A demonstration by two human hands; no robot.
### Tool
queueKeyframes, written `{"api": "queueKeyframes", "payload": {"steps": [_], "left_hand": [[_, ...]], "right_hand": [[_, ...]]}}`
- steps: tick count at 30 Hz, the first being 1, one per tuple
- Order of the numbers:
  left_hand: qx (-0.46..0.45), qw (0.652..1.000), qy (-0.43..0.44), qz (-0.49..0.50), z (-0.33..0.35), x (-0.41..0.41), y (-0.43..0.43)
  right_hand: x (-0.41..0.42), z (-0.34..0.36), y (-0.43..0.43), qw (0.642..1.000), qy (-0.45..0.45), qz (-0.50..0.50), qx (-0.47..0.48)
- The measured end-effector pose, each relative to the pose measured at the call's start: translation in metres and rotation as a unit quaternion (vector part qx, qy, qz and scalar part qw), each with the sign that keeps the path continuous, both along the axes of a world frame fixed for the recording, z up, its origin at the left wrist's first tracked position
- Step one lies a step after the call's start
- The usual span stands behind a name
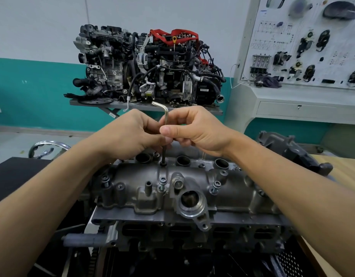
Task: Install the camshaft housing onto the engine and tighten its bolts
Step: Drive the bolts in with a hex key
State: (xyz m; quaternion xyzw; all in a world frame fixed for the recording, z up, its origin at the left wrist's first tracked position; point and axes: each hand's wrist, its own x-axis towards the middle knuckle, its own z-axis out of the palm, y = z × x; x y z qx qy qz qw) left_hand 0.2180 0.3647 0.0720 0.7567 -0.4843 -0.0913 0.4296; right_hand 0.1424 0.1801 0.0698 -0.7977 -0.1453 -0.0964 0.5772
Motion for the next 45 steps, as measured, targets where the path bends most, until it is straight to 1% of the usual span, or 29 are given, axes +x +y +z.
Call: {"api": "queueKeyframes", "payload": {"steps": [3, 7, 9, 10, 11, 12, 13, 14, 15, 16, 17, 18, 19, 20, 22, 23, 28, 32, 34, 38, 42, 45], "left_hand": [[0.015, 1.000, 0.009, -0.018, 0.001, -0.002, 0.000], [0.022, 0.999, 0.010, -0.029, 0.001, 0.000, -0.001], [0.019, 0.999, 0.009, -0.029, 0.000, 0.001, -0.002], [0.017, 0.999, 0.012, -0.028, -0.001, 0.001, -0.002], [0.016, 0.999, 0.014, -0.028, -0.002, 0.001, -0.002], [0.016, 0.999, 0.012, -0.029, -0.002, 0.002, -0.003], [0.014, 0.999, 0.007, -0.031, -0.002, 0.001, -0.003], [0.013, 0.999, -0.002, -0.034, -0.002, 0.000, -0.002], [0.014, 0.999, -0.015, -0.034, -0.001, -0.001, -0.002], [0.018, 0.999, -0.031, -0.031, -0.001, -0.002, -0.001], [0.024, 0.998, -0.044, -0.026, 0.000, -0.002, -0.001], [0.030, 0.998, -0.051, -0.024, 0.000, -0.003, 0.000], [0.036, 0.997, -0.056, -0.027, 0.000, -0.003, 0.000], [0.039, 0.997, -0.058, -0.030, 0.001, -0.004, -0.001], [0.041, 0.997, -0.052, -0.032, 0.001, -0.004, -0.001], [0.043, 0.997, -0.050, -0.032, 0.001, -0.005, -0.001], [0.047, 0.998, -0.043, -0.026, 0.002, -0.003, -0.001], [0.049, 0.996, -0.063, -0.038, 0.001, -0.002, 0.001], [0.047, 0.996, -0.065, -0.039, 0.001, -0.002, 0.001], [0.045, 0.997, -0.062, -0.031, 0.000, -0.003, -0.001], [0.046, 0.997, -0.062, -0.022, 0.000, -0.003, -0.002], [0.048, 0.996, -0.073, -0.019, 0.000, -0.003, -0.002]], "right_hand": [[0.000, -0.001, -0.005, 1.000, 0.006, 0.006, 0.014], [-0.002, 0.003, -0.005, 1.000, -0.001, -0.023, -0.011], [-0.004, 0.012, -0.005, 0.999, -0.020, -0.034, -0.023], [-0.006, 0.020, -0.004, 0.997, -0.042, -0.042, -0.040], [-0.008, 0.028, -0.004, 0.993, -0.074, -0.053, -0.075], [-0.009, 0.034, -0.002, 0.981, -0.117, -0.066, -0.138], [-0.009, 0.040, -0.001, 0.955, -0.169, -0.076, -0.231], [-0.010, 0.043, 0.000, 0.909, -0.227, -0.081, -0.339], [-0.010, 0.045, 0.001, 0.848, -0.281, -0.080, -0.442], [-0.010, 0.046, 0.000, 0.783, -0.326, -0.072, -0.525], [-0.009, 0.050, -0.002, 0.726, -0.359, -0.058, -0.584], [-0.008, 0.054, -0.005, 0.682, -0.381, -0.040, -0.622], [-0.006, 0.061, -0.008, 0.651, -0.397, -0.019, -0.646], [-0.003, 0.068, -0.010, 0.629, -0.409, 0.000, -0.661], [0.004, 0.081, -0.014, 0.598, -0.430, 0.033, -0.675], [0.007, 0.086, -0.014, 0.588, -0.438, 0.046, -0.679], [0.020, 0.096, -0.008, 0.574, -0.439, 0.091, -0.685], [0.025, 0.099, 0.002, 0.559, -0.446, 0.116, -0.690], [0.026, 0.096, 0.004, 0.562, -0.450, 0.123, -0.683], [0.025, 0.093, 0.003, 0.582, -0.445, 0.118, -0.671], [0.024, 0.095, 0.005, 0.586, -0.457, 0.118, -0.658], [0.024, 0.096, 0.005, 0.597, -0.451, 0.123, -0.652]]}}
